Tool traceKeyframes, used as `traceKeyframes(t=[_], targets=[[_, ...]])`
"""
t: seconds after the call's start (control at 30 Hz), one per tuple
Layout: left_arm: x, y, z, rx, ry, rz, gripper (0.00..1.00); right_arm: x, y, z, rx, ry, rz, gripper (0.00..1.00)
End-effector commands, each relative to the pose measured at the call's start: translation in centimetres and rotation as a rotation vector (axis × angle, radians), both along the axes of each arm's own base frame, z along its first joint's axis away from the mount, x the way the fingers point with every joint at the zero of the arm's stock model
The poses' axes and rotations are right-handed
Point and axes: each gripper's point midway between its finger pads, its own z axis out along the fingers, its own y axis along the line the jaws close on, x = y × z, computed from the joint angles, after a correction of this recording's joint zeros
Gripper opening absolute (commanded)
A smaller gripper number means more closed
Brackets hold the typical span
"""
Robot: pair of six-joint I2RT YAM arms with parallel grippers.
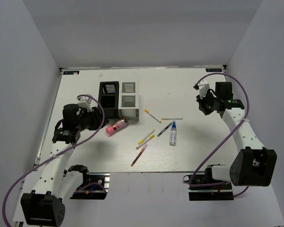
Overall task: Sort the stationery into containers
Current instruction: Pick up the stationery from the center of the board.
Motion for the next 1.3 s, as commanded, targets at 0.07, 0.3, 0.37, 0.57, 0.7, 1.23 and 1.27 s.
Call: traceKeyframes(t=[0.07,0.3,0.37,0.57,0.7,1.23,1.27], targets=[[-0.2,-1.1,-1.2,0.009,0.055,-0.102,0.74,-1.4,1.3,-1.4,0.068,0.073,0.025,0.59],[1.5,-2.4,-3.4,0.084,0.139,-0.188,0.77,-0.9,2.1,-1.7,0.104,0.120,0.052,0.83],[2.7,-2.2,-3.2,0.114,0.090,-0.173,0.77,-0.6,2.2,-1.5,0.109,0.121,0.055,0.83],[3.4,-3.4,-5.3,0.173,0.041,-0.198,0.77,-0.1,2.2,-1.6,0.109,0.127,0.054,0.85],[4.4,-3.4,-6.4,0.248,0.001,-0.180,0.78,-0.2,2.1,-1.9,0.108,0.135,0.053,0.85],[5.1,-3.7,-10.6,0.439,-0.027,-0.176,0.72,-0.3,2.0,-2.8,0.098,0.167,0.051,0.85],[4.8,-3.7,-10.9,0.442,-0.023,-0.190,0.72,-0.3,2.0,-2.8,0.097,0.166,0.053,0.85]])
